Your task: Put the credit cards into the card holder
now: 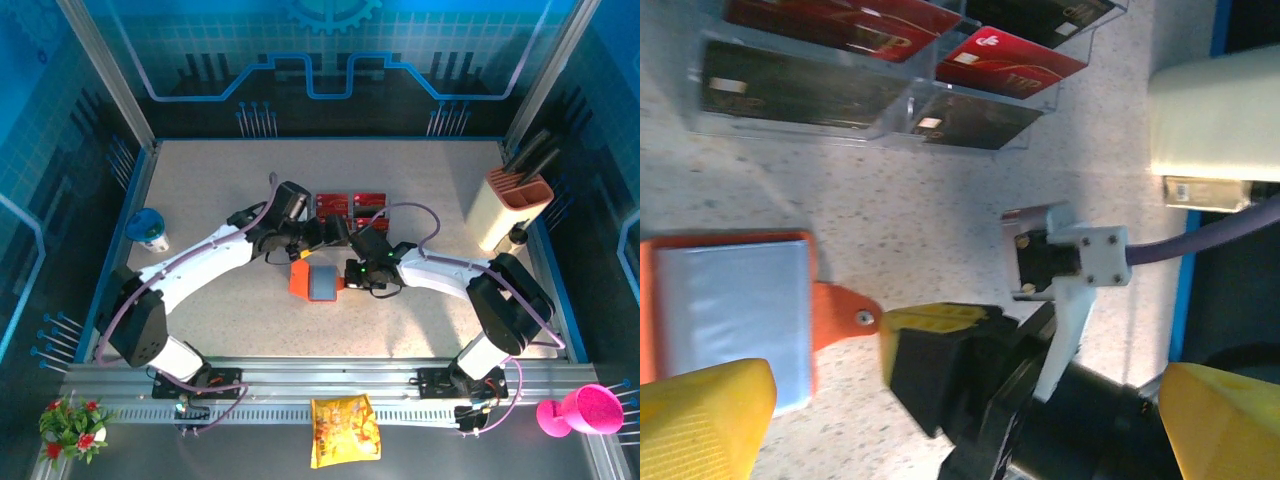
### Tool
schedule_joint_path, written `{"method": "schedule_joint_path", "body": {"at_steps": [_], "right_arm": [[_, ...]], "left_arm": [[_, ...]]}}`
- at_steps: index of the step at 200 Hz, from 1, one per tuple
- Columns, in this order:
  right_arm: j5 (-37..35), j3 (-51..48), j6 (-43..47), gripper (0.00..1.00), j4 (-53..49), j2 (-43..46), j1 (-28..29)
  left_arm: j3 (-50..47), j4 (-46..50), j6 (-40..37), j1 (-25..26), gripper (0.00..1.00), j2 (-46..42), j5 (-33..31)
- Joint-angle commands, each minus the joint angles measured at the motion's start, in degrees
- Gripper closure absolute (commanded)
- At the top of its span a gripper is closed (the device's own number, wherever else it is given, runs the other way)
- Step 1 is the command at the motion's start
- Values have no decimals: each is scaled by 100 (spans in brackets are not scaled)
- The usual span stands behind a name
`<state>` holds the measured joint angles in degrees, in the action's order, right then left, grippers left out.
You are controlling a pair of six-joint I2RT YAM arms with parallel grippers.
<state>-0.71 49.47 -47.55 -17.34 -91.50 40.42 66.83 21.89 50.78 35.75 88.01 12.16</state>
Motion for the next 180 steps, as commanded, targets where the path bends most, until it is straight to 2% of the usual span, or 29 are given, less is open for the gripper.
{"method": "schedule_joint_path", "body": {"at_steps": [1, 90, 180], "right_arm": [[108, -52, -61, 100, 64, 98, -61], [120, -391, -277, 100, 275, 124, -82], [109, -566, -405, 100, 431, 63, -127]], "left_arm": [[-239, -545, 320, 24, 1, 207, 537], [-1351, -776, -131, -226, 1, 312, 437], [-1653, -570, -915, -220, 1, 410, -217]]}}
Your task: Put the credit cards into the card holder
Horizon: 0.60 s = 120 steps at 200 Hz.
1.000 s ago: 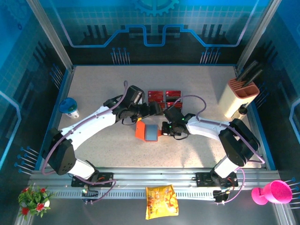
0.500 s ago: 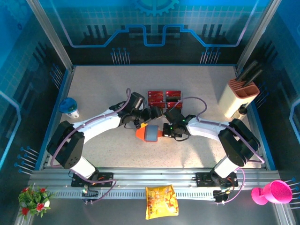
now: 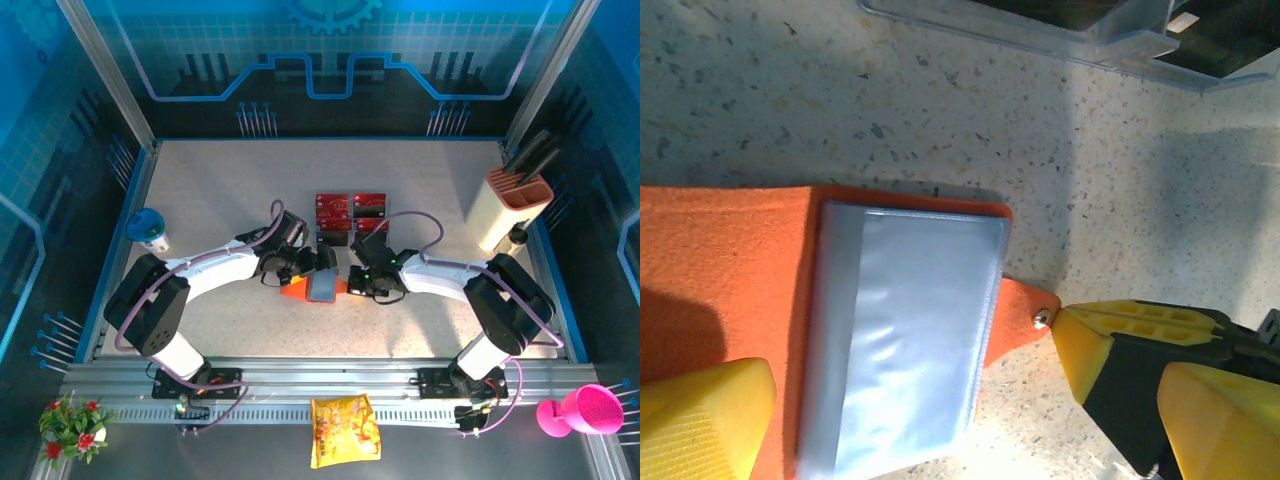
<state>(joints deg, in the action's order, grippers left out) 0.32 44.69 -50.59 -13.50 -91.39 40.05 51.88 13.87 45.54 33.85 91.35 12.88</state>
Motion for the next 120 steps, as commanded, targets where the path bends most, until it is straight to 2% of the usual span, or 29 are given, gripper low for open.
{"method": "schedule_joint_path", "body": {"at_steps": [1, 40, 120], "right_arm": [[5, -94, -101, 100, 48, 52, -92], [62, -96, -82, 100, 93, -8, -211], [265, 2, 67, 100, 34, 53, -462]], "left_arm": [[-164, 240, -398, -28, 1, 80, -301], [-307, 437, -763, 58, 1, 167, -715], [-350, 502, -998, 224, 1, 142, -1050]]}}
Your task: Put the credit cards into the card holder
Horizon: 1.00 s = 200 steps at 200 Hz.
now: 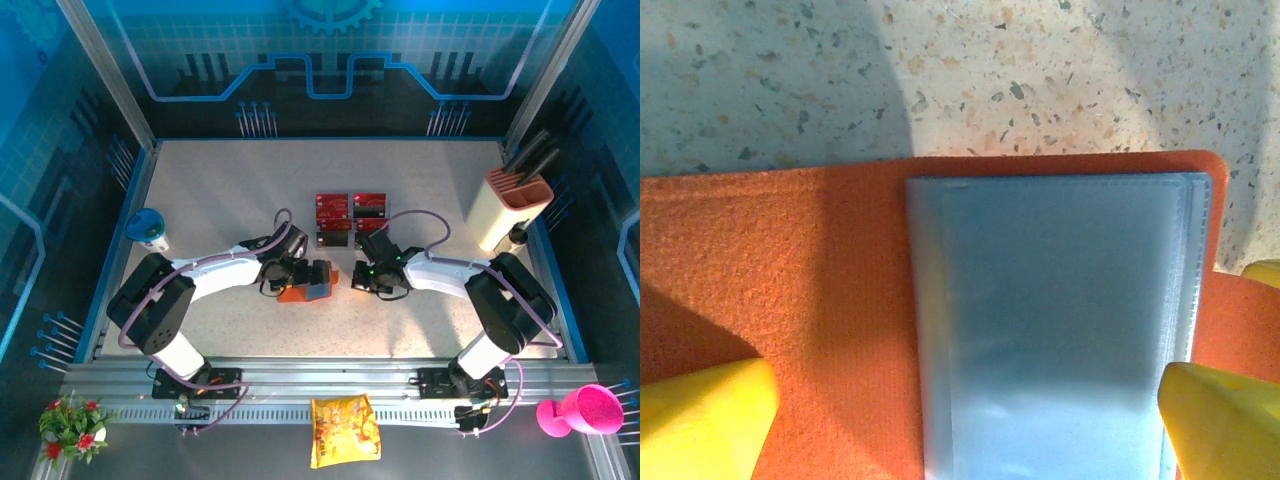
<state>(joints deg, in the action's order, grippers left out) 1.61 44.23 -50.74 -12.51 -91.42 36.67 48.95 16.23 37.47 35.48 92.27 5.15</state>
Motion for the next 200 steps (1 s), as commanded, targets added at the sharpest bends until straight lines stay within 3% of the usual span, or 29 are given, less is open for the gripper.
{"method": "schedule_joint_path", "body": {"at_steps": [1, 85, 200], "right_arm": [[141, 49, 82, 100, -66, 59, -124], [329, 933, 238, 100, -510, 452, -184], [729, 1903, 490, 100, -497, -789, 174]], "left_arm": [[-55, 262, -194, 62, 1, 52, -277], [257, 445, 95, 117, 1, -432, -261], [-43, 466, -213, 143, 1, -358, -540]]}}
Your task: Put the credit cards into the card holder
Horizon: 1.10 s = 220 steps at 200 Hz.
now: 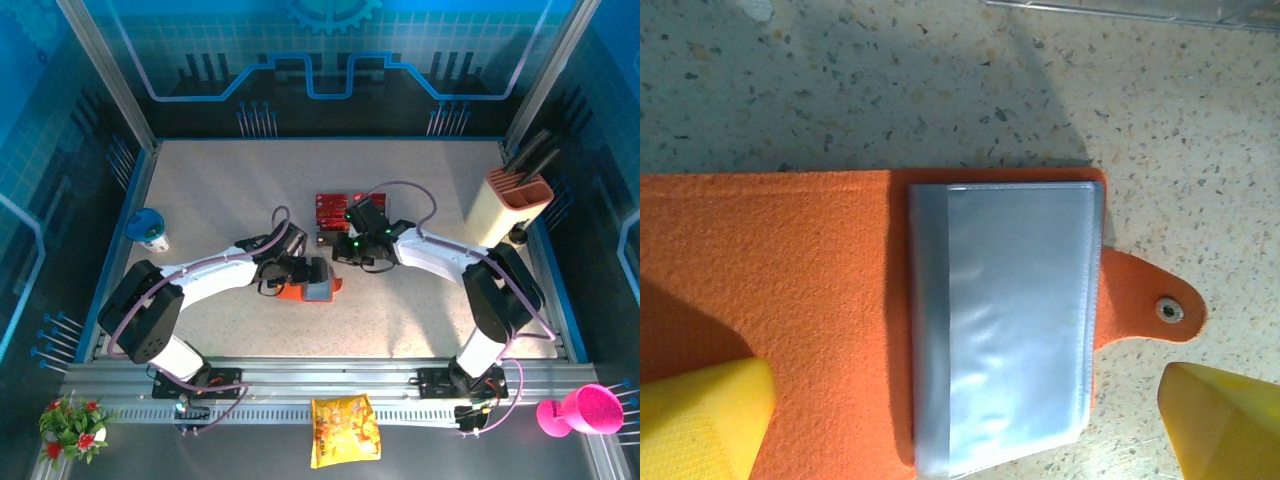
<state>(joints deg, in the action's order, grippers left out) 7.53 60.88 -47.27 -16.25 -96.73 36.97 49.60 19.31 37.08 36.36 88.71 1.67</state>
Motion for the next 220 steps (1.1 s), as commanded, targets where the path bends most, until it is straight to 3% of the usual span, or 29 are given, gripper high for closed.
{"method": "schedule_joint_path", "body": {"at_steps": [1, 100, 220], "right_arm": [[140, 239, 145, 100, -124, -263, 148], [134, 278, 259, 100, -84, -1007, 318], [125, -14, 239, 100, 8, -1100, 306]], "left_arm": [[-109, 160, -174, 51, 1, -2, -193], [14, 230, -244, 64, 1, -64, -193], [-276, 216, -462, 61, 1, -60, -419]]}}
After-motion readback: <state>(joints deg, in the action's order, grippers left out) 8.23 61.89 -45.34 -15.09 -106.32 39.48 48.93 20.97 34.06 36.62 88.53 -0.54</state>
